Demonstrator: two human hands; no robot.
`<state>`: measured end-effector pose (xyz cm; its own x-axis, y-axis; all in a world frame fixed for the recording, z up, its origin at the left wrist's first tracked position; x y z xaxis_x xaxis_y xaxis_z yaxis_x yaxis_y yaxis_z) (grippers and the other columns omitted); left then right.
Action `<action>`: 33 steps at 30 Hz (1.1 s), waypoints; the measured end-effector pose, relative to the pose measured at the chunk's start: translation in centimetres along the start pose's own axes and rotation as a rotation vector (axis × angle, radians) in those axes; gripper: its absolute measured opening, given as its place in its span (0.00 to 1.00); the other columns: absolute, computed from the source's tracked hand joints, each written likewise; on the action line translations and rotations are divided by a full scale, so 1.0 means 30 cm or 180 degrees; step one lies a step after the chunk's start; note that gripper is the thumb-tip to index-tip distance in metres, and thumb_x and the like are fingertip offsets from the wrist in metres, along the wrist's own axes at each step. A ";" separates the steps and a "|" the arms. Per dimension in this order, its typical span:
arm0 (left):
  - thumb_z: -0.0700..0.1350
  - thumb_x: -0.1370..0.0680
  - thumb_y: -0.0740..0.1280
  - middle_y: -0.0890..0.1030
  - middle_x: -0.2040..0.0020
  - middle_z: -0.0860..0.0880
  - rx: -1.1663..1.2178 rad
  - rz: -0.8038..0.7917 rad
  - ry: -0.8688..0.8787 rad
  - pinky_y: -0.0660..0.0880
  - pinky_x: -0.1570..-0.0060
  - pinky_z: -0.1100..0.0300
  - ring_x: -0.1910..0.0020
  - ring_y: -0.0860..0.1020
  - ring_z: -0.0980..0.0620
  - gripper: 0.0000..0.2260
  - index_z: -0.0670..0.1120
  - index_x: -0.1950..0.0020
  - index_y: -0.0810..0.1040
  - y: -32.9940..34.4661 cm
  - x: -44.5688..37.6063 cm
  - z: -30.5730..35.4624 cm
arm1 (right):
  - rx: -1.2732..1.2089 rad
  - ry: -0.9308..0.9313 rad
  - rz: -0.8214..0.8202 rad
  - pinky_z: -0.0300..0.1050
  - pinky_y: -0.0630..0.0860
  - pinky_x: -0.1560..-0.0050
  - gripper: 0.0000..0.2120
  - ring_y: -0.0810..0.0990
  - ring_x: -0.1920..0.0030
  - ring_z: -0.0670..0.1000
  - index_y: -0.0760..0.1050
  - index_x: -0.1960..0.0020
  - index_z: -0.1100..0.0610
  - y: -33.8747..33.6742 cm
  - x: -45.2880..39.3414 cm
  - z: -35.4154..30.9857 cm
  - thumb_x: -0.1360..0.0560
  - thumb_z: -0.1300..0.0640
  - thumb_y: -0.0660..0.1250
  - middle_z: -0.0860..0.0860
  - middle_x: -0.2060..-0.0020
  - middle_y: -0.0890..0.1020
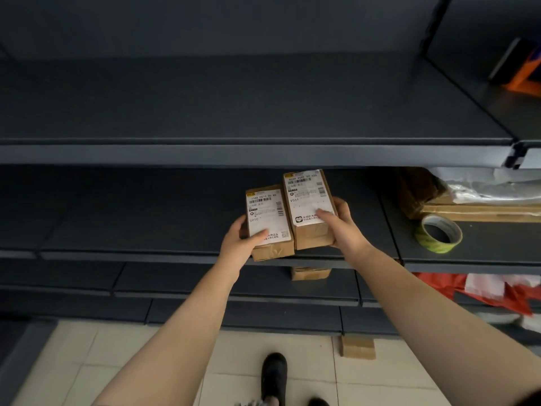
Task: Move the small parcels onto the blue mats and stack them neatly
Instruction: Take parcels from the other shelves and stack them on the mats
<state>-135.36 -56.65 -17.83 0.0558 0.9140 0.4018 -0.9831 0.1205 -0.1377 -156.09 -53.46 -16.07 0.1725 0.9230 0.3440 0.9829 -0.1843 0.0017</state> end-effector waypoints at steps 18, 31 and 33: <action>0.45 0.29 0.73 0.77 0.41 0.51 0.0317 0.1082 0.0402 0.75 0.41 0.47 0.41 0.76 0.49 0.29 0.52 0.30 0.67 -0.240 0.387 -0.035 | 0.0264 -0.0379 -0.0965 0.55 0.74 0.38 0.26 0.75 0.41 0.50 0.56 0.30 0.46 0.228 0.232 -0.089 0.23 0.51 0.64 0.48 0.39 0.73; 0.46 0.27 0.71 0.76 0.41 0.51 0.0237 0.1503 0.0577 0.75 0.41 0.47 0.40 0.75 0.49 0.27 0.53 0.30 0.66 -0.511 0.543 -0.065 | 0.0379 -0.0533 -0.1355 0.43 0.76 0.51 0.25 0.75 0.48 0.46 0.58 0.30 0.47 0.500 0.331 -0.129 0.23 0.52 0.64 0.45 0.42 0.73; 0.47 0.27 0.71 0.75 0.38 0.50 0.0232 0.1559 0.0583 0.75 0.41 0.46 0.40 0.75 0.48 0.28 0.53 0.29 0.66 -0.572 0.564 -0.064 | 0.0394 -0.0556 -0.1403 0.47 0.76 0.46 0.25 0.74 0.47 0.47 0.57 0.30 0.46 0.564 0.347 -0.136 0.23 0.52 0.64 0.47 0.40 0.72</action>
<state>-117.21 -42.49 -10.41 -0.3901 0.9100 0.1405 -0.9108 -0.3590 -0.2038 -137.94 -48.34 -8.61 -0.2640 0.9489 0.1729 0.9632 0.2686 -0.0036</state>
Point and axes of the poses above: each hand's wrist, its own x-axis away from the middle knuckle, its own y-axis out of the palm, z = x × y, the point moved 1 cm from there along -x, towards the middle knuckle
